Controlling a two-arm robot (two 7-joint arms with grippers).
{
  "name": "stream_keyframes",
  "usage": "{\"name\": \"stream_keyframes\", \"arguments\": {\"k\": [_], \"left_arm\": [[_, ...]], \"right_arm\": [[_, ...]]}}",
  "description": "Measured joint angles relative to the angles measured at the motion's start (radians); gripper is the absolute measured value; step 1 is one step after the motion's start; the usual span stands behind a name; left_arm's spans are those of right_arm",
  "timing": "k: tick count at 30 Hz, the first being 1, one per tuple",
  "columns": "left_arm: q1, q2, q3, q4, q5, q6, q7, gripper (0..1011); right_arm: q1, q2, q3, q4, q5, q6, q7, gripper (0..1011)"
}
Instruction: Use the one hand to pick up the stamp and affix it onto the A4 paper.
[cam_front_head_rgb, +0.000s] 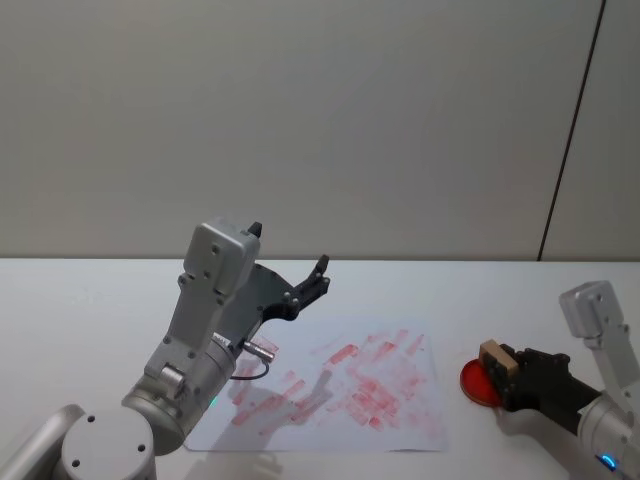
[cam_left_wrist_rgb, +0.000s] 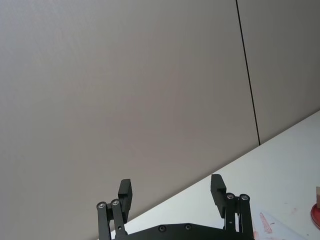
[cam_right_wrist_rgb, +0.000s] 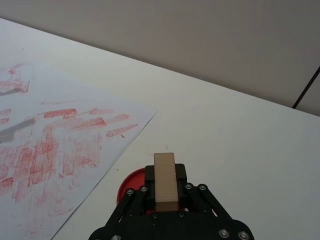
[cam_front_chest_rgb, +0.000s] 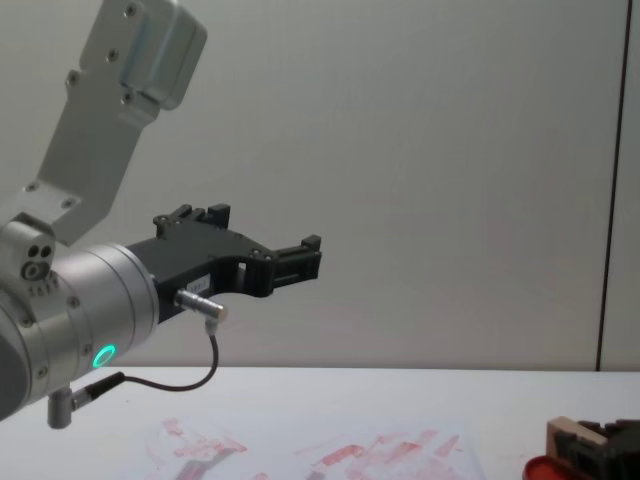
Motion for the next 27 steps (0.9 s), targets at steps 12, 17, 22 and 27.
{"name": "stream_keyframes", "arguments": {"k": [12,17,22,27], "left_arm": [[0.000,0.000,0.000,0.000,0.000,0.000,0.000,1002],[0.000,0.000,0.000,0.000,0.000,0.000,0.000,1002],[0.000,0.000,0.000,0.000,0.000,0.000,0.000,1002],[0.000,0.000,0.000,0.000,0.000,0.000,0.000,1003]], "right_arm": [[0.002,-0.007,-0.002,-0.051,0.045,-0.019,0.025,217],[0.001,-0.015,-0.013,-0.081,0.050,-0.026,0.047,217],[0.000,-0.022,-0.023,-0.096,0.051,-0.024,0.058,217],[-0.003,-0.034,-0.041,-0.103,0.049,-0.017,0.077,217]]}}
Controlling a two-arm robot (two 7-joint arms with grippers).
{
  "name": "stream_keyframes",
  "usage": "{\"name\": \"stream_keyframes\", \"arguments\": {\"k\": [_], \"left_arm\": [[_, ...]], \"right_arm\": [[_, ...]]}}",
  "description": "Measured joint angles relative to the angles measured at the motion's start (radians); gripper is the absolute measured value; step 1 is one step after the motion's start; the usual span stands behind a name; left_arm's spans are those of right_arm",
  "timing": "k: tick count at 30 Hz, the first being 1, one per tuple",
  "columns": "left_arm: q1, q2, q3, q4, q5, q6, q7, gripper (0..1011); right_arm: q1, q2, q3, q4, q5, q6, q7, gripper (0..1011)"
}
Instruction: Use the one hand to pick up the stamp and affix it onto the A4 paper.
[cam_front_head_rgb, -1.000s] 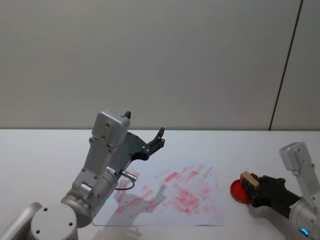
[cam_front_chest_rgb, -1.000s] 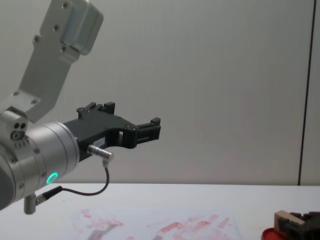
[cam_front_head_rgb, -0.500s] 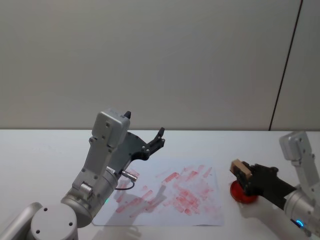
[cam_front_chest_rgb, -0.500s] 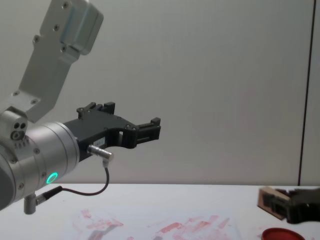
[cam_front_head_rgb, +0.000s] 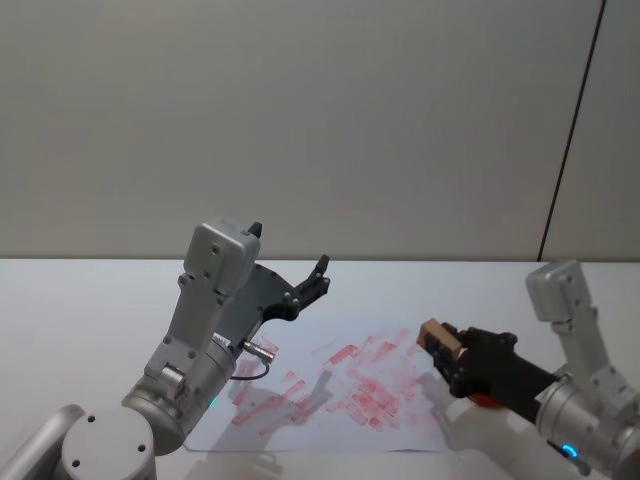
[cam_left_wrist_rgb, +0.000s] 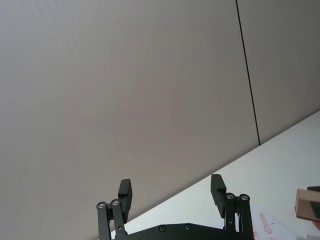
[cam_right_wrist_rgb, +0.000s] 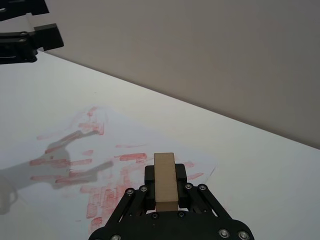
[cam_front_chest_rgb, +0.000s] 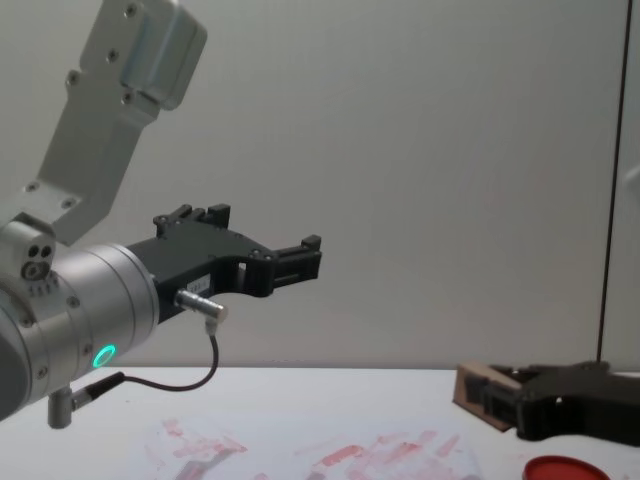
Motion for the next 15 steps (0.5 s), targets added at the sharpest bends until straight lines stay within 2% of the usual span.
{"name": "stream_keyframes", "arguments": {"k": [15], "left_arm": [[0.000,0.000,0.000,0.000,0.000,0.000,0.000,1002]], "right_arm": [[-0.024,-0.007,-0.036,0.011,-0.038,-0.010,0.034,217]]}}
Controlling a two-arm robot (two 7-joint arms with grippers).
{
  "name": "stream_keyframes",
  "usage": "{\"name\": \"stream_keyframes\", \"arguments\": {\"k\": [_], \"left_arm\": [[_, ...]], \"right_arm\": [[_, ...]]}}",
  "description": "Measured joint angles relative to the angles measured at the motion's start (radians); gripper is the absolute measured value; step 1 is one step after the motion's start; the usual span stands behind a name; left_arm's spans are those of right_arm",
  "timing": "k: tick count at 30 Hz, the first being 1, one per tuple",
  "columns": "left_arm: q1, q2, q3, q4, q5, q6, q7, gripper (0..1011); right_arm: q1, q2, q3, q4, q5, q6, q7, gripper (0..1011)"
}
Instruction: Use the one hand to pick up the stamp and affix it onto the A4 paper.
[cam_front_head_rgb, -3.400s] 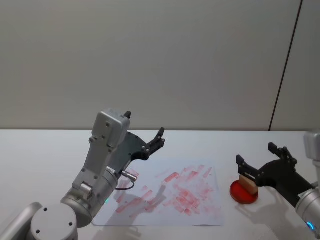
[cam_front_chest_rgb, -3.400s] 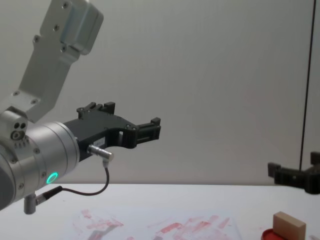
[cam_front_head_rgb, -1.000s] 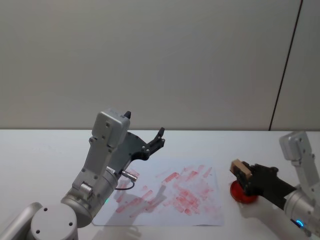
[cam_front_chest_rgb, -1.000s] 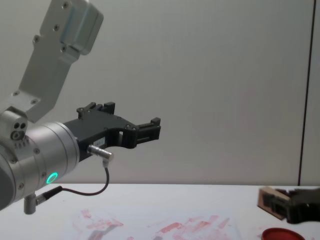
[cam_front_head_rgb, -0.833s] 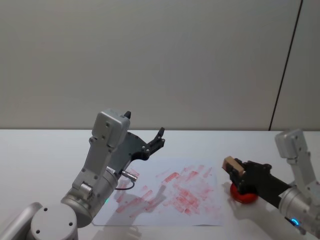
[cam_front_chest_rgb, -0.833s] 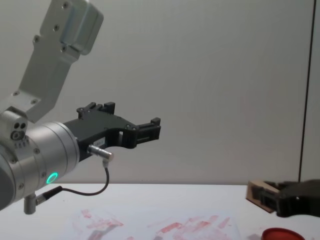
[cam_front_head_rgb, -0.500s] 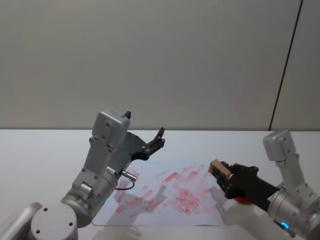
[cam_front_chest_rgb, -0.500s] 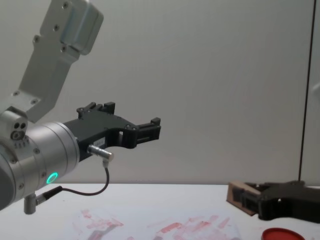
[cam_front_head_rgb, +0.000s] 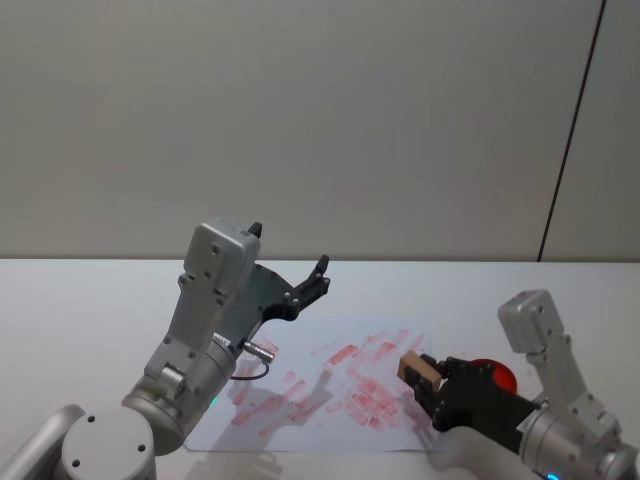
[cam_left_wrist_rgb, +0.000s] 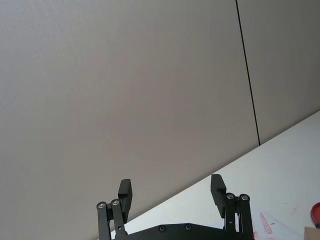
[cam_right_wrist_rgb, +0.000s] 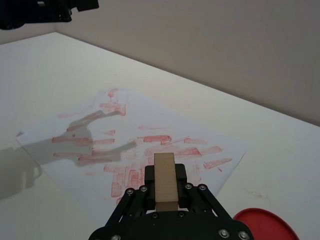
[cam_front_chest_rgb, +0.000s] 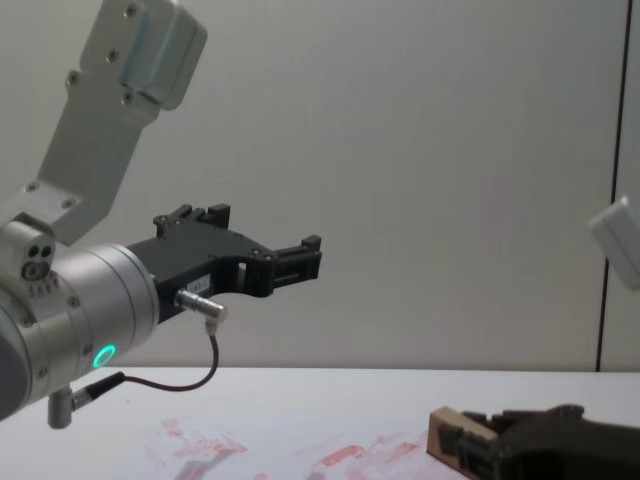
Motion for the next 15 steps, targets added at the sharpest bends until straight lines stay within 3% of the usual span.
{"name": "stream_keyframes", "arguments": {"k": [15], "left_arm": [[0.000,0.000,0.000,0.000,0.000,0.000,0.000,1002]], "right_arm": [[-0.021,0.008,-0.016,0.020,-0.035,-0.010,0.009,217]]}}
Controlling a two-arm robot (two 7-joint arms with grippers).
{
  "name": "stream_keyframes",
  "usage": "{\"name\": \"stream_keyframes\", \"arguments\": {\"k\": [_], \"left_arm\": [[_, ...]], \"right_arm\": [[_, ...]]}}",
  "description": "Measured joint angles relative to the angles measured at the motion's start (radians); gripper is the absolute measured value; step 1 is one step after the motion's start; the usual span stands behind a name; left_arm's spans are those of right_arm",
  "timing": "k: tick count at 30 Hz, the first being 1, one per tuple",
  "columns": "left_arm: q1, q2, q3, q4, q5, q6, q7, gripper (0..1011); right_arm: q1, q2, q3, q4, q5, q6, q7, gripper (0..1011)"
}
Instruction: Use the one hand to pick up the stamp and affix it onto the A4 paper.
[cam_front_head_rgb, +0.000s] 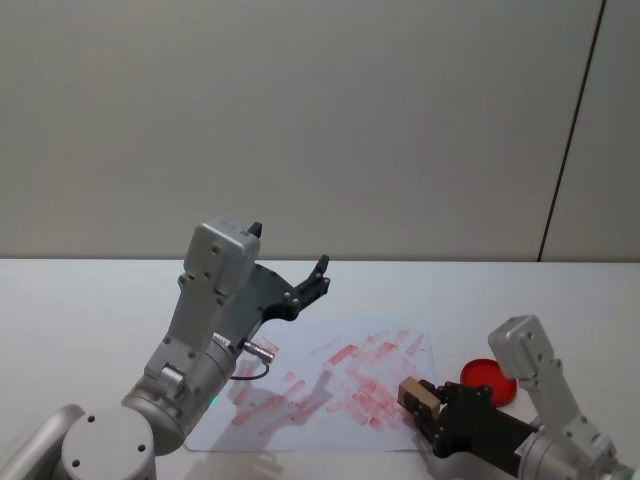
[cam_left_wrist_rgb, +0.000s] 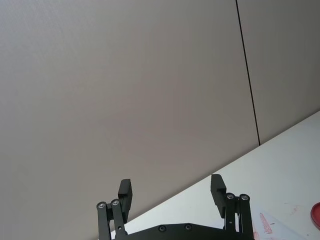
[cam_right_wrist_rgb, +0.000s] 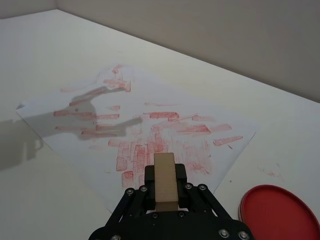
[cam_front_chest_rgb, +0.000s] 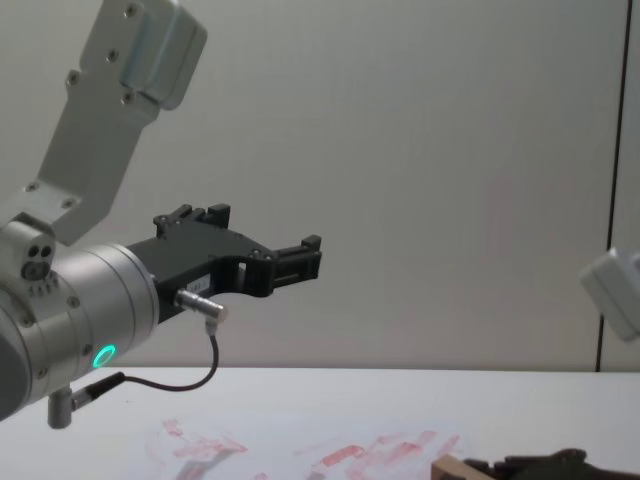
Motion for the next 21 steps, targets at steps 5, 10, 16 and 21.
{"name": "stream_keyframes", "arguments": {"k": [5,10,16,21], "left_arm": [[0.000,0.000,0.000,0.000,0.000,0.000,0.000,1002],[0.000,0.000,0.000,0.000,0.000,0.000,0.000,1002],[0.000,0.000,0.000,0.000,0.000,0.000,0.000,1002],[0.000,0.000,0.000,0.000,0.000,0.000,0.000,1002]], "right_arm": [[-0.004,0.002,-0.004,0.011,-0.012,-0.001,-0.001,217],[-0.005,0.003,-0.008,0.022,-0.023,-0.002,-0.002,217],[-0.005,0.003,-0.010,0.029,-0.031,-0.004,-0.003,217],[-0.004,0.004,-0.011,0.034,-0.037,-0.004,0.000,217]]}}
